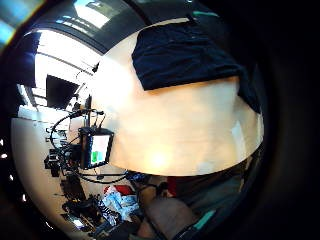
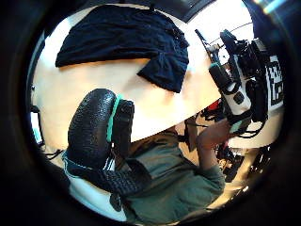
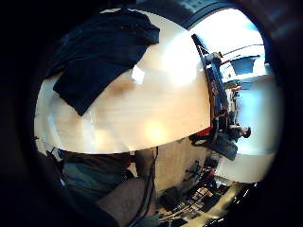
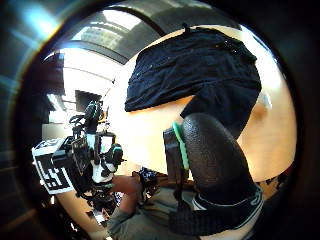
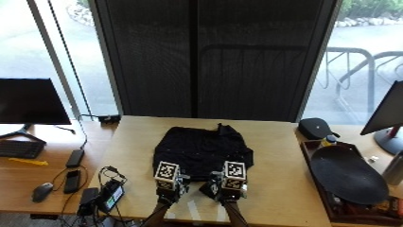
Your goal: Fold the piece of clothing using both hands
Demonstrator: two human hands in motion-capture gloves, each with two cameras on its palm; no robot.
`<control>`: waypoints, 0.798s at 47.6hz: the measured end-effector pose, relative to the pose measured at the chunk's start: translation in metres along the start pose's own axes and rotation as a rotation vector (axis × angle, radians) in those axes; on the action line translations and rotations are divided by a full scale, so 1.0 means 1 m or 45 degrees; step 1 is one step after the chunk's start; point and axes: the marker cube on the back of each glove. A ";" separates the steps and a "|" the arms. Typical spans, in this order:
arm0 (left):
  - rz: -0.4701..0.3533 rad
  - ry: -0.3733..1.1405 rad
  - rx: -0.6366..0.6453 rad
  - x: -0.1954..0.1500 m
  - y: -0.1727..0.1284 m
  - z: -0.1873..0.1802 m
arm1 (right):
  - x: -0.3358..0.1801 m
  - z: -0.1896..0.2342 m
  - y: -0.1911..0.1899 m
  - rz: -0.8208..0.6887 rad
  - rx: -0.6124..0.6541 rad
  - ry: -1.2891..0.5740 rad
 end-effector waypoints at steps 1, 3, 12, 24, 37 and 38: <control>0.002 0.000 0.004 0.000 -0.001 0.001 | 0.000 0.000 0.000 0.000 0.001 0.001; 0.005 0.001 0.012 0.000 -0.001 0.002 | 0.001 -0.001 0.001 0.000 0.012 -0.003; 0.026 0.018 0.017 0.002 -0.007 0.007 | 0.002 -0.004 -0.001 0.003 0.075 -0.005; 0.030 0.042 -0.013 -0.001 -0.008 0.003 | -0.004 -0.012 0.002 -0.003 0.046 -0.004; 0.046 0.073 -0.017 -0.009 -0.010 -0.006 | -0.001 -0.015 -0.005 -0.048 0.084 -0.078; 0.045 0.077 -0.015 -0.009 -0.011 -0.006 | 0.000 -0.018 -0.003 -0.045 0.081 -0.075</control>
